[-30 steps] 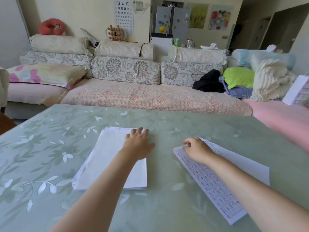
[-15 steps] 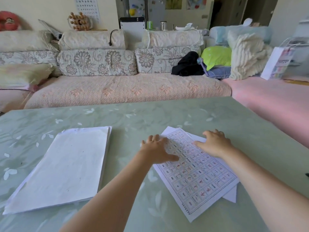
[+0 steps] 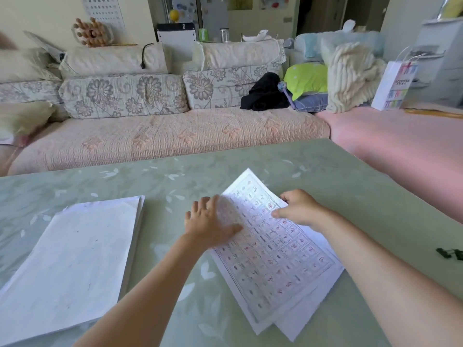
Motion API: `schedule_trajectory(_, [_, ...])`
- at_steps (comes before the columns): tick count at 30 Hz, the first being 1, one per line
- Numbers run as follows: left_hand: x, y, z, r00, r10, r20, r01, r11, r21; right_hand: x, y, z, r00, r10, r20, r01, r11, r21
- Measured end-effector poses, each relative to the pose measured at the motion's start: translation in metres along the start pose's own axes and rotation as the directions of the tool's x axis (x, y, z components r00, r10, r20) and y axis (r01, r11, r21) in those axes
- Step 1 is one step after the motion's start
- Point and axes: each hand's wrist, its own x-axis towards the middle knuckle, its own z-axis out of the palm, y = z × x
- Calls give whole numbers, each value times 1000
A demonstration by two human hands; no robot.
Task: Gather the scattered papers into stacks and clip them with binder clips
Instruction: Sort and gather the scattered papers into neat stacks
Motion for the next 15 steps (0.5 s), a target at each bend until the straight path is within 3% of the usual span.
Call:
schedule_trajectory(3, [-6,-3,-5,962,-197,-189,112,917,-383,-11,-5,1,996,-57,-72,73,967,246])
schedule_trajectory(5, [-12,-2,-14,936,-342,-86,168,648,-743,-18,-9,2,992,-63,-111,101,918,383])
schedule_trajectory(7, [-17,-3,-23,925,-369,93,235,362,-902,-25,-15,6,989,-51,-141,115,863,492])
schedule_trajectory(8, [-21,-5,-28,927,-346,143,260,320,-911,-27,-18,9,985,-53,-163,133,837,530])
schedule_trajectory(10, [-30,-8,-38,946,-303,118,219,327,-919,-33,-30,13,971,-81,-227,198,804,561])
schedule_trajectory(15, [-49,-3,-78,930,-266,-253,-163,316,-935,-49,-68,15,895,-171,-412,395,732,556])
